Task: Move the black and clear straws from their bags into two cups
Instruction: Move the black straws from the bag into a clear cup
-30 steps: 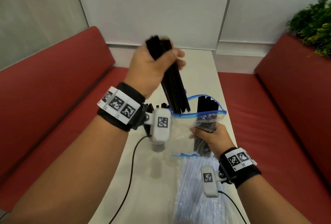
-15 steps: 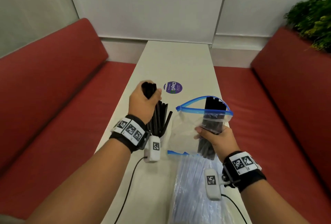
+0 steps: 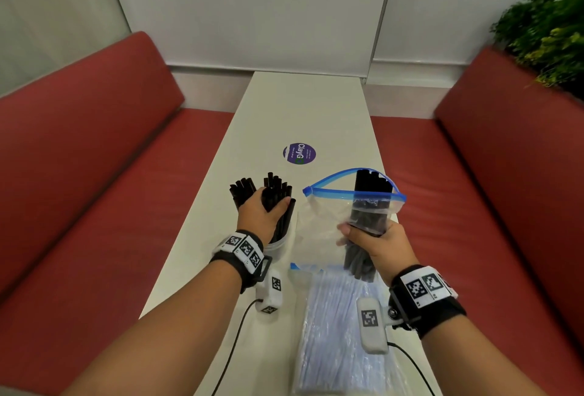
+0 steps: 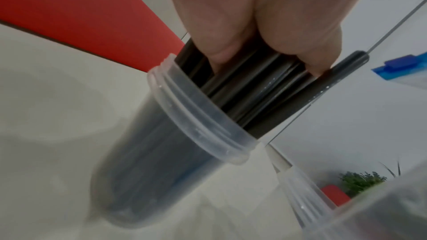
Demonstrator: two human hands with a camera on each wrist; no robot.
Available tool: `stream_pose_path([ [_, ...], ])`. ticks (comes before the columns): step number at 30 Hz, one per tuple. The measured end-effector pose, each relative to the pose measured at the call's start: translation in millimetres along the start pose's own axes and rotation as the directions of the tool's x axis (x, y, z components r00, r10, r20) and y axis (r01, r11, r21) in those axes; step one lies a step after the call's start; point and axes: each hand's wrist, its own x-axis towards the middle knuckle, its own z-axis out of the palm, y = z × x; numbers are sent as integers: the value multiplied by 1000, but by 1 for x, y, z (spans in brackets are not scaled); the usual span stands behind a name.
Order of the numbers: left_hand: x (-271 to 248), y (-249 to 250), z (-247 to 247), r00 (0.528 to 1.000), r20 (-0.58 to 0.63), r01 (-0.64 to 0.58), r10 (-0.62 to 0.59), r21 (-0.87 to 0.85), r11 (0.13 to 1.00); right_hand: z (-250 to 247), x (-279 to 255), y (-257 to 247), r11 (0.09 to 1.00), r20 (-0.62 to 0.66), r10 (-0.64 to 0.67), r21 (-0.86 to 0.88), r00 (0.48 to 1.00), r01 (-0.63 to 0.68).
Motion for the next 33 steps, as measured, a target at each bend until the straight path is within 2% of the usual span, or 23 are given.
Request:
stream_pose_path([
  [6,2,33,-20,994,66,-72,85,-171,983,8,-6,-11,999,79,-36,-1,996,36],
  [8,-1,54,-34,983,25,-179,185,-154,972,12,-6,-14,999,140,-33,16,990,31],
  [11,-16,90,-58,927,-45,-375,373,-143,916,20,-8,-20,998,204,-69,5,976,70],
  [13,-25,108,-67,911,65,-397,408,-139,907,26,-7,-21,997,250,-71,-7,966,75],
  [15,-29,113,-70,884,296,-387,361,30,922,32,-7,-21,998,295,-58,-22,954,67],
  [17,-31,114,-70,827,487,-399,282,153,904,37,-7,-21,993,329,-86,-43,940,106],
  [19,-33,114,-70,773,589,-333,233,64,941,43,-9,-24,987,353,-128,-50,927,155],
  [20,-36,115,-70,764,603,-293,227,11,956,45,-10,-25,981,347,-157,-53,924,186],
  [24,-38,117,-65,802,561,-186,204,-90,978,49,-7,-26,955,329,-229,-106,916,277],
  [28,-43,120,-58,828,545,5,133,-244,970,52,-10,-31,926,325,-271,-169,906,337],
  [31,-43,121,-57,875,453,-26,171,-310,951,56,-16,-38,936,266,-273,-148,925,319],
  [33,-41,120,-59,887,433,22,161,-387,922,55,-16,-39,950,231,-264,-107,937,294],
])
